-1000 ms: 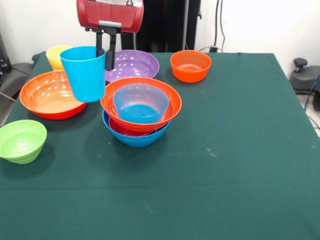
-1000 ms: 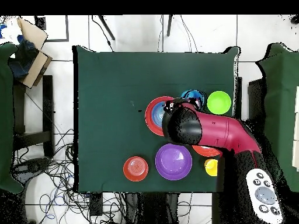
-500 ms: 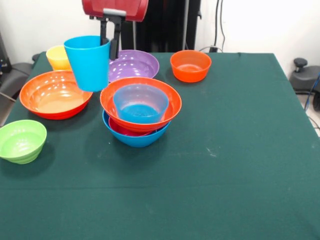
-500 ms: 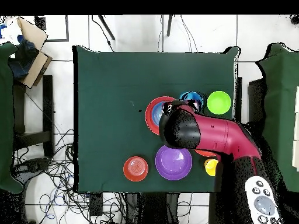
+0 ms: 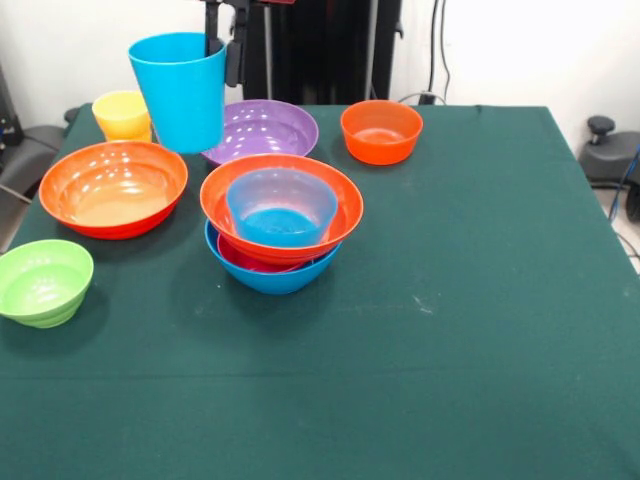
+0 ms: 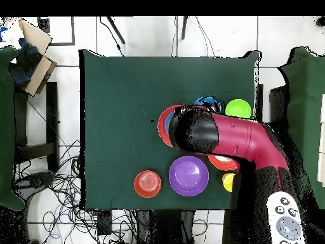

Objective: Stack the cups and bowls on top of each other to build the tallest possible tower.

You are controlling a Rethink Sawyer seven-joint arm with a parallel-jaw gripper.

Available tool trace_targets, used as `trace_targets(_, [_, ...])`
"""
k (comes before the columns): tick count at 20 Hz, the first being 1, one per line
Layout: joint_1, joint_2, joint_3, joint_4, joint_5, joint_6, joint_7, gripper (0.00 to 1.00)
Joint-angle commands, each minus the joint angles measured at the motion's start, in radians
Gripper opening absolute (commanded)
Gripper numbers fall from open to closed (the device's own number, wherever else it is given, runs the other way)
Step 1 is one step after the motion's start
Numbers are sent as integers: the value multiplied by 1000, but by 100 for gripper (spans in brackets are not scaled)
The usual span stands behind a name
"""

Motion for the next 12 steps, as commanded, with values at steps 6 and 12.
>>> trace_targets(6, [1,107,58,-264,32,302,11,0])
trace_targets(12, [-51,58,56,-156,32,221,-35,0])
